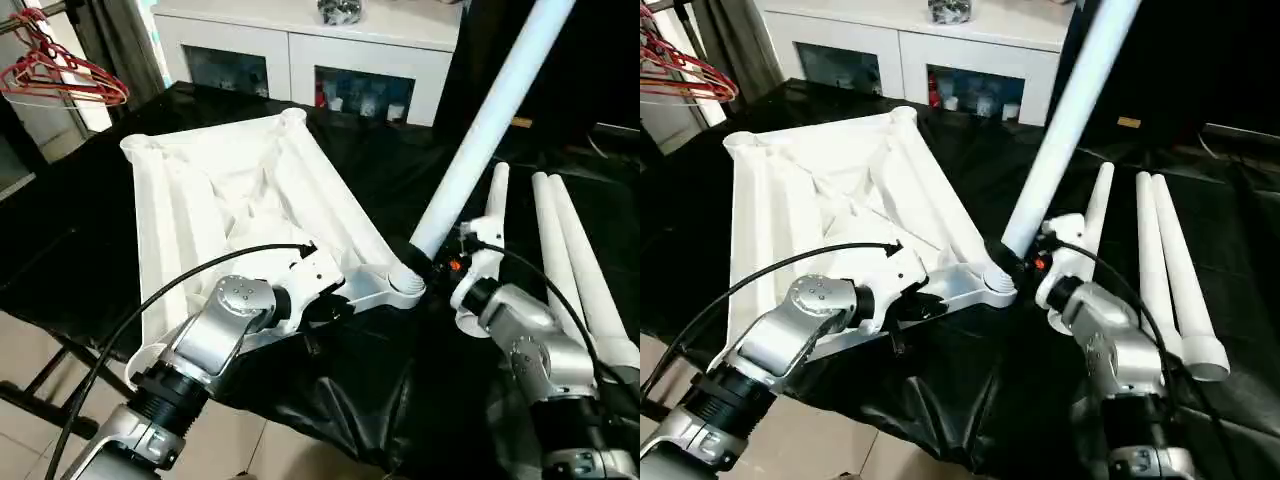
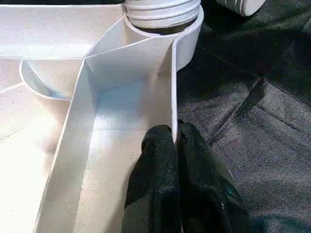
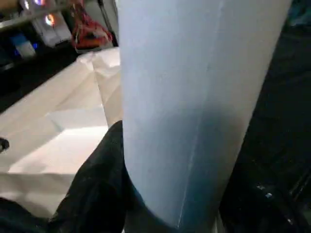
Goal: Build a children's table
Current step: Insert table leg to table base
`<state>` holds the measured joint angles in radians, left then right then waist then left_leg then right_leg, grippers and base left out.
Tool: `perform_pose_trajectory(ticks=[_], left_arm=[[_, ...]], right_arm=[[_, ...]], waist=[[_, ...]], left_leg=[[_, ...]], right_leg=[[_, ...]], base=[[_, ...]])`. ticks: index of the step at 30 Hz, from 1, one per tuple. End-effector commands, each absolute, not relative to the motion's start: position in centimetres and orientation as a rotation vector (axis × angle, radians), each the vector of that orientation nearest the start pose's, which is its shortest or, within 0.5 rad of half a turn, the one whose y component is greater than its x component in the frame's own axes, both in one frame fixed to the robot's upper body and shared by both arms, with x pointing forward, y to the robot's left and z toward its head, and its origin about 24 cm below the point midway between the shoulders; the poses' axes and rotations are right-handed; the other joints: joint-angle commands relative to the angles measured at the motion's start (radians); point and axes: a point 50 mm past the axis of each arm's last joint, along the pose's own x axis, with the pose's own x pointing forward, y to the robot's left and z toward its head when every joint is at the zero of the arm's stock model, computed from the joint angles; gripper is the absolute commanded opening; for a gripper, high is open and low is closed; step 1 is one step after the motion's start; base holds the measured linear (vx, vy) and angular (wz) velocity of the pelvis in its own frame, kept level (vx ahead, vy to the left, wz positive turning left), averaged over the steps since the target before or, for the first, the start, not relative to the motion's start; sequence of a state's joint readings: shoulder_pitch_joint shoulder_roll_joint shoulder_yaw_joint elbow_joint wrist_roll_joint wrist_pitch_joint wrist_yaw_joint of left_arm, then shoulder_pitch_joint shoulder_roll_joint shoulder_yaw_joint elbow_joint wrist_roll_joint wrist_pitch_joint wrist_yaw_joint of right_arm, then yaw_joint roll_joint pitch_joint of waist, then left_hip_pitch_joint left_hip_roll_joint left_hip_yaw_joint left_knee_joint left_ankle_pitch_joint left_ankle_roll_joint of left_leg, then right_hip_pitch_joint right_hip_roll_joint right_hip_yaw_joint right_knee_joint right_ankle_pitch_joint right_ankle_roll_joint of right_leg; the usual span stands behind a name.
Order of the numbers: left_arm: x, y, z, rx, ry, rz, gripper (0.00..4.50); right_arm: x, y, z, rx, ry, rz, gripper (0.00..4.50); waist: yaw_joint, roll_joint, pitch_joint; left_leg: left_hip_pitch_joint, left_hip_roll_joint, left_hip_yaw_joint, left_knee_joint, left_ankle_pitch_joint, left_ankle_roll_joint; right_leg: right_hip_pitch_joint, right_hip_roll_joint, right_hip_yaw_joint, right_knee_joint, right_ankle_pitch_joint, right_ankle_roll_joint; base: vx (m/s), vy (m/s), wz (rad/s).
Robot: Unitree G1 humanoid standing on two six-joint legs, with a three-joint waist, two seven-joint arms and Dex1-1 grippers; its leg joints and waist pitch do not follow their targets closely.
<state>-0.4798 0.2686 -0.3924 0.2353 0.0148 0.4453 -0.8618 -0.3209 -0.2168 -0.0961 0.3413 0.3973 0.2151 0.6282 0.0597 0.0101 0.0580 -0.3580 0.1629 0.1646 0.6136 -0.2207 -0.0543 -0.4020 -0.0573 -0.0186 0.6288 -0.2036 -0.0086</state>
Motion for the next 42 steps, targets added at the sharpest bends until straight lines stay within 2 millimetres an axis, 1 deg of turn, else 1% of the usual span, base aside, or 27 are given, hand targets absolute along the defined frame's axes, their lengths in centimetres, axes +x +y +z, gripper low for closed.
perform_pose_trajectory(ticks=[1, 3, 4, 6, 7, 8, 9, 10, 12, 13, 16, 17, 19, 20, 22, 24, 25, 27, 31, 35, 36, 37, 38, 40, 42], left_arm=[[29.9, 8.0, 5.7, 0.367, 0.425, -1.156, 0.0], [30.0, 8.0, 5.8, 0.37, 0.425, -1.154, 0.0], [30.0, 8.1, 5.8, 0.373, 0.425, -1.152, 0.0], [30.1, 8.1, 5.8, 0.375, 0.425, -1.147, 0.0], [30.2, 8.2, 5.7, 0.376, 0.425, -1.145, 0.0], [30.2, 8.1, 5.7, 0.376, 0.425, -1.145, 0.0], [30.2, 8.1, 5.7, 0.376, 0.425, -1.145, 0.0], [30.2, 8.1, 5.7, 0.376, 0.426, -1.145, 0.0], [30.2, 8.1, 5.7, 0.38, 0.425, -1.144, 0.0], [30.3, 8.1, 5.7, 0.381, 0.425, -1.144, 0.0], [30.3, 8.1, 5.7, 0.386, 0.424, -1.143, 0.0], [30.4, 8.2, 5.6, 0.398, 0.425, -1.143, 0.0], [30.4, 8.2, 5.6, 0.408, 0.424, -1.145, 0.0], [30.4, 8.2, 5.6, 0.409, 0.424, -1.146, 0.0], [30.4, 8.2, 5.6, 0.408, 0.424, -1.146, 0.0], [30.4, 8.3, 5.6, 0.41, 0.424, -1.147, 0.0], [30.4, 8.3, 5.6, 0.412, 0.424, -1.147, 0.0], [30.4, 8.3, 5.5, 0.414, 0.424, -1.147, 0.0], [30.5, 8.3, 5.5, 0.419, 0.426, -1.147, 0.0], [30.5, 8.3, 5.4, 0.422, 0.429, -1.149, 0.0], [30.5, 8.3, 5.4, 0.422, 0.43, -1.153, 0.0], [30.4, 8.3, 5.4, 0.423, 0.431, -1.157, 0.0], [30.4, 8.3, 5.4, 0.425, 0.432, -1.162, 0.0], [30.3, 8.3, 5.3, 0.431, 0.434, -1.175, 0.0], [30.1, 8.2, 5.3, 0.429, 0.437, -1.191, 0.0]], right_arm=[[29.2, -18.4, 1.8, 0.289, 0.243, 0.497, 1.91], [28.8, -18.6, 1.3, 0.305, 0.233, 0.479, 1.91], [28.7, -18.6, 1.2, 0.304, 0.223, 0.472, 1.91], [28.3, -18.8, 1.0, 0.302, 0.201, 0.466, 1.91], [28.1, -18.8, 0.9, 0.302, 0.189, 0.464, 1.91], [28.0, -18.8, 0.8, 0.298, 0.177, 0.461, 1.91], [27.9, -18.9, 0.8, 0.296, 0.173, 0.459, 1.91], [27.9, -18.9, 0.8, 0.293, 0.169, 0.459, 1.91], [27.8, -18.9, 0.9, 0.288, 0.157, 0.464, 1.91], [27.8, -18.9, 0.9, 0.286, 0.149, 0.466, 1.91], [27.6, -18.9, 1.2, 0.269, 0.121, 0.472, 1.91], [27.4, -18.8, 1.4, 0.252, 0.109, 0.481, 1.91], [27.3, -18.7, 1.7, 0.235, 0.094, 0.495, 1.91], [27.3, -18.6, 2.0, 0.221, 0.086, 0.505, 1.91], [27.3, -18.5, 2.3, 0.206, 0.078, 0.514, 1.91], [27.3, -18.4, 2.7, 0.168, 0.077, 0.535, 1.91], [27.4, -18.4, 3.0, 0.15, 0.076, 0.545, 1.91], [27.4, -18.4, 3.3, 0.116, 0.075, 0.564, 1.91], [27.2, -18.4, 3.9, 0.086, 0.071, 0.592, 1.91], [27.2, -18.7, 3.9, 0.07, 0.09, 0.591, 1.91], [27.2, -18.7, 3.8, 0.059, 0.106, 0.595, 1.91], [27.3, -18.7, 3.8, 0.045, 0.119, 0.605, 1.91], [27.4, -18.6, 3.8, 0.039, 0.127, 0.614, 1.91], [27.5, -18.4, 3.8, 0.044, 0.141, 0.636, 1.91], [27.8, -18.1, 3.9, 0.028, 0.155, 0.661, 1.91]], waist=[[0.009, -0.001, -0.065], [0.009, -0.001, -0.064], [0.012, 0.009, -0.064], [0.011, 0.003, -0.063], [0.012, 0.01, -0.064], [0.012, 0.011, -0.063], [0.012, 0.008, -0.063], [0.012, 0.008, -0.063], [0.013, 0.012, -0.062], [0.013, 0.011, -0.062], [0.017, 0.011, -0.064], [0.019, 0.014, -0.063], [0.024, 0.012, -0.064], [0.026, 0.013, -0.064], [0.027, 0.011, -0.064], [0.028, 0.012, -0.062], [0.026, 0.01, -0.062], [0.027, 0.01, -0.061], [0.028, 0.009, -0.063], [0.027, 0.009, -0.061], [0.027, 0.007, -0.06], [0.027, 0.007, -0.061], [0.026, 0.005, -0.061], [0.026, 0.006, -0.061], [0.026, 0.001, -0.062]], left_leg=[[-0.004, 0.053, -0.014, -0.072, -0.086, 0.059], [-0.003, 0.053, -0.014, -0.074, -0.091, 0.058], [-0.003, 0.054, -0.016, -0.074, -0.098, 0.053], [-0.002, 0.054, -0.016, -0.076, -0.103, 0.054], [-0.002, 0.054, -0.016, -0.076, -0.101, 0.053], [-0.003, 0.055, -0.016, -0.076, -0.106, 0.053], [-0.003, 0.054, -0.016, -0.077, -0.114, 0.052], [-0.002, 0.054, -0.016, -0.077, -0.116, 0.052], [-0.001, 0.055, -0.017, -0.079, -0.131, 0.048], [-0.001, 0.056, -0.017, -0.08, -0.132, 0.047], [-0.001, 0.056, -0.017, -0.08, -0.129, 0.047], [-0.001, 0.056, -0.017, -0.08, -0.127, 0.048], [-0.001, 0.057, -0.017, -0.08, -0.111, 0.054], [-0.001, 0.057, -0.016, -0.08, -0.109, 0.055], [-0.002, 0.056, -0.016, -0.08, -0.106, 0.056], [-0.001, 0.056, -0.016, -0.082, -0.121, 0.052], [-0.001, 0.055, -0.015, -0.082, -0.131, 0.048], [-0.001, 0.056, -0.015, -0.084, -0.137, 0.044], [-0.002, 0.056, -0.015, -0.082, -0.111, 0.054], [-0.003, 0.057, -0.015, -0.083, -0.119, 0.055], [-0.002, 0.057, -0.014, -0.084, -0.128, 0.053], [-0.001, 0.056, -0.014, -0.083, -0.124, 0.053], [-0.002, 0.056, -0.014, -0.083, -0.123, 0.054], [-0.003, 0.056, -0.014, -0.083, -0.121, 0.053], [-0.003, 0.057, -0.014, -0.082, -0.111, 0.057]], right_leg=[[0.06, -0.079, 0.038, -0.073, -0.057, -0.28], [0.059, -0.078, 0.037, -0.074, -0.064, -0.278], [0.059, -0.08, 0.037, -0.074, -0.072, -0.277], [0.059, -0.079, 0.037, -0.076, -0.071, -0.273], [0.059, -0.078, 0.037, -0.076, -0.067, -0.273], [0.058, -0.079, 0.037, -0.077, -0.07, -0.273], [0.059, -0.079, 0.037, -0.078, -0.079, -0.272], [0.059, -0.078, 0.037, -0.079, -0.083, -0.271], [0.057, -0.079, 0.037, -0.081, -0.106, -0.267], [0.058, -0.078, 0.037, -0.081, -0.109, -0.265], [0.057, -0.078, 0.038, -0.081, -0.1, -0.262], [0.056, -0.078, 0.038, -0.081, -0.095, -0.262], [0.057, -0.078, 0.037, -0.079, -0.071, -0.259], [0.057, -0.078, 0.038, -0.079, -0.068, -0.258], [0.057, -0.077, 0.037, -0.079, -0.069, -0.256], [0.056, -0.077, 0.037, -0.084, -0.102, -0.249], [0.056, -0.077, 0.037, -0.085, -0.121, -0.244], [0.056, -0.077, 0.038, -0.087, -0.145, -0.234], [0.055, -0.077, 0.038, -0.084, -0.108, -0.233], [0.055, -0.077, 0.038, -0.086, -0.118, -0.235], [0.054, -0.077, 0.038, -0.089, -0.139, -0.231], [0.055, -0.077, 0.038, -0.088, -0.138, -0.229], [0.055, -0.076, 0.038, -0.088, -0.139, -0.229], [0.054, -0.077, 0.038, -0.089, -0.149, -0.226], [0.055, -0.078, 0.038, -0.087, -0.136, -0.227]], base=[[0.0, 0.0, 0.0], [0.0, 0.0, 0.0], [0.0, 0.0, 0.0], [0.0, 0.0, 0.0], [0.0, 0.0, 0.0], [0.0, 0.0, 0.0], [0.0, 0.0, 0.0], [0.0, 0.0, 0.0], [0.0, 0.0, 0.0], [0.0, 0.0, 0.0], [0.0, 0.0, 0.0], [0.0, 0.0, 0.0], [0.0, 0.0, 0.0], [0.0, 0.0, 0.0], [0.0, 0.0, 0.0], [0.0, 0.0, 0.0], [0.0, 0.0, 0.0], [0.0, 0.0, 0.0], [0.0, 0.0, 0.0], [0.0, 0.0, 0.0], [0.0, 0.0, 0.0], [0.0, 0.0, 0.0], [0.0, 0.0, 0.0], [0.0, 0.0, 0.0], [0.0, 0.0, 0.0]])
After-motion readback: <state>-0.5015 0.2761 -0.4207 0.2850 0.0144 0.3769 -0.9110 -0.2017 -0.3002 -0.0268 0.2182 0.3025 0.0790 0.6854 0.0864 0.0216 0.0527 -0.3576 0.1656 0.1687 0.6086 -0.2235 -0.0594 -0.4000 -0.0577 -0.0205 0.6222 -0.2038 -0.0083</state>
